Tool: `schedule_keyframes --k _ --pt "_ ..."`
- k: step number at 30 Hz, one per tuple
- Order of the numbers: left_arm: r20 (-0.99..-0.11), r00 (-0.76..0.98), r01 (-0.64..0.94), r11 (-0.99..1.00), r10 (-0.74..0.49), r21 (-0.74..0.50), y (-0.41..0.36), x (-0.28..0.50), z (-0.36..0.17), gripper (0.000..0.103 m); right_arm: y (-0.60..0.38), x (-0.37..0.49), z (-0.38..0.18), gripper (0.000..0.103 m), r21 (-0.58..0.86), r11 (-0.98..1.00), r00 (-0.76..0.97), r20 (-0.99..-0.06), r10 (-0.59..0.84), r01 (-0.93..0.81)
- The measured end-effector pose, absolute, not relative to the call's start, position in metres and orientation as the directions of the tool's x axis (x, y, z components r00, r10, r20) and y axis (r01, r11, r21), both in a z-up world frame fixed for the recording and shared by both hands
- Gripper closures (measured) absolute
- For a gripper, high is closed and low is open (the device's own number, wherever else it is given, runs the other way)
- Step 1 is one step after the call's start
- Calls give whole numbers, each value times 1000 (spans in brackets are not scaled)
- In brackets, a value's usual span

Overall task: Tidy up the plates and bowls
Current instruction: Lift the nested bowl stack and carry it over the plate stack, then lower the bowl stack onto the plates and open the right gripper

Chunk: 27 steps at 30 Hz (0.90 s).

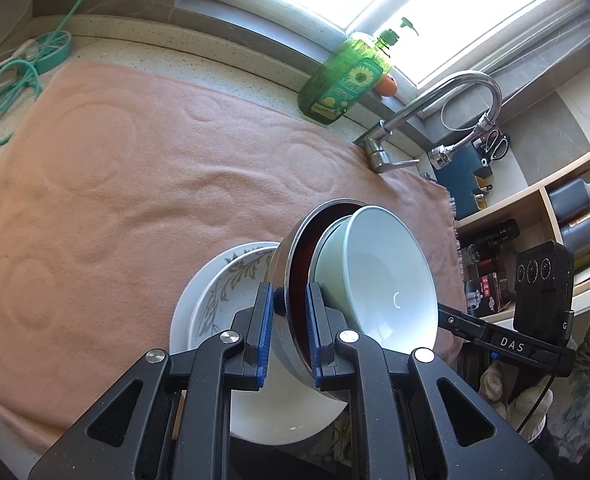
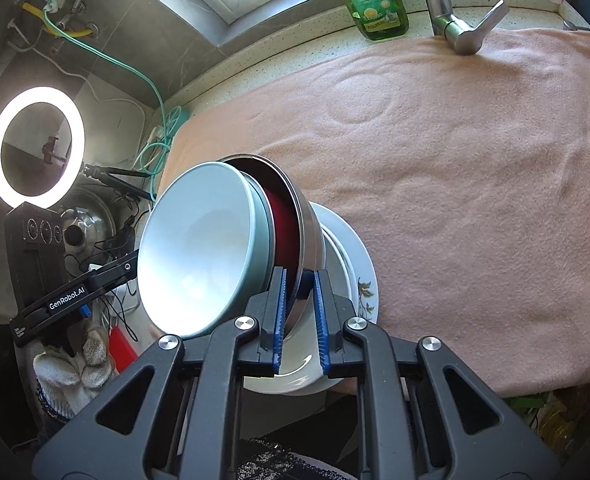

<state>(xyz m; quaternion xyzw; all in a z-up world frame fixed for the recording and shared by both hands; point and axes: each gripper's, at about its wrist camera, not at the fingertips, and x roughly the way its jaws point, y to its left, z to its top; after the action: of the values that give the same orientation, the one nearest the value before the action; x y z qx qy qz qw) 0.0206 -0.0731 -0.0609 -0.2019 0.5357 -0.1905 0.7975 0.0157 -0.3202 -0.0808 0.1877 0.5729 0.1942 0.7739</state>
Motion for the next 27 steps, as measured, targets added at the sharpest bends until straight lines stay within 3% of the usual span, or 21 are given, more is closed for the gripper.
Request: schedule_keyframes --k 27 --pt "-792 318 76 847 -521 -526 -58 5 -77 90 -304 -2 -102 89 505 859 225 -830 510 -84"
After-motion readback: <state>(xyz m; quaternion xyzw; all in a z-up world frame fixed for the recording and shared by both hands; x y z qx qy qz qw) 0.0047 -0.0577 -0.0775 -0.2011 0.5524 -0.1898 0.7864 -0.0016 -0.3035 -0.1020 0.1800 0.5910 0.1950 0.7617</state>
